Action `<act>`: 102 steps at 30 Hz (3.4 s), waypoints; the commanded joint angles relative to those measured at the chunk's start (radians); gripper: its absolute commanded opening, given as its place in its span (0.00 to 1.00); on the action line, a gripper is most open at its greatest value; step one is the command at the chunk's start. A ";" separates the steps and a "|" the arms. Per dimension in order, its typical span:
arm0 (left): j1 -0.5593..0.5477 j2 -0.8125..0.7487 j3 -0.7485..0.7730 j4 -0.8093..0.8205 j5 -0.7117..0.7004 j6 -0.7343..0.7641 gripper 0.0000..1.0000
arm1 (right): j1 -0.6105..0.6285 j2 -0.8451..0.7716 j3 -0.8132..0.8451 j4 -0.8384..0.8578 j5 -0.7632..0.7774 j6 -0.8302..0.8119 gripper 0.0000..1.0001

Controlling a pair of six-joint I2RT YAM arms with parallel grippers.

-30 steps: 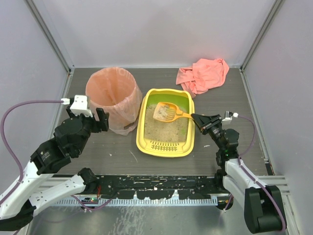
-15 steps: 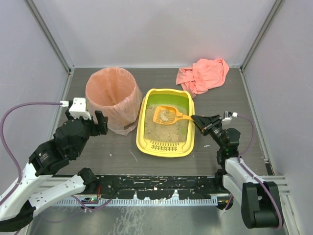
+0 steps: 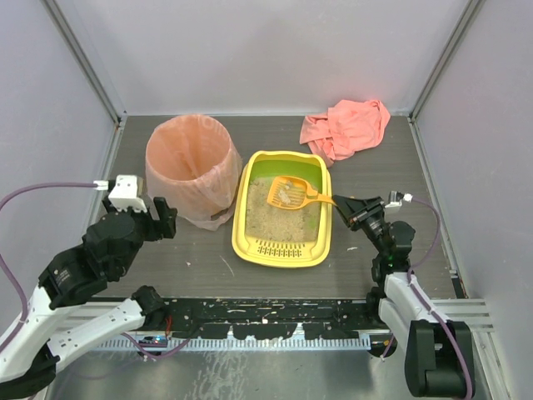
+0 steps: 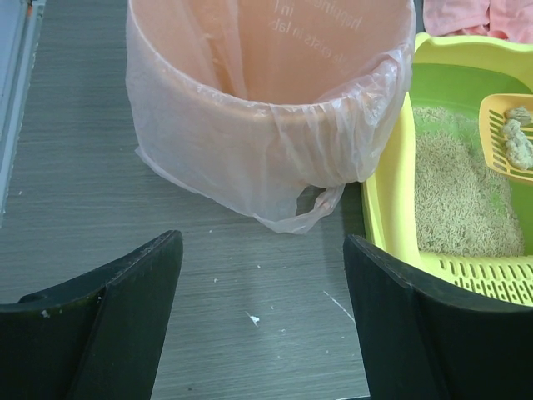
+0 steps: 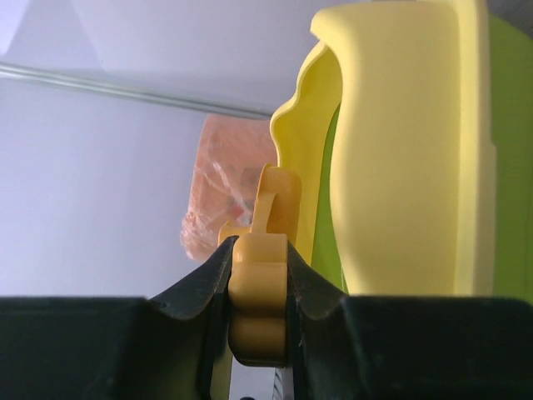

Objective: Clean the litter box

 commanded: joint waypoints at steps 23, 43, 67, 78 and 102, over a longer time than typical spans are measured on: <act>0.001 -0.054 -0.062 0.128 -0.081 0.056 0.81 | 0.012 0.026 0.093 0.066 -0.088 -0.072 0.01; 0.002 -0.039 -0.124 0.203 -0.140 0.053 0.84 | -0.024 0.053 0.109 0.073 -0.142 -0.070 0.01; 0.002 0.019 -0.110 0.234 -0.127 0.104 0.91 | -0.119 0.065 0.183 -0.032 -0.168 -0.050 0.01; 0.002 -0.007 -0.138 0.268 -0.135 0.138 1.00 | -0.067 0.114 0.427 -0.169 -0.118 -0.040 0.01; 0.001 -0.089 -0.136 0.052 -0.228 -0.030 0.98 | 0.490 0.703 1.283 -0.402 0.180 -0.603 0.01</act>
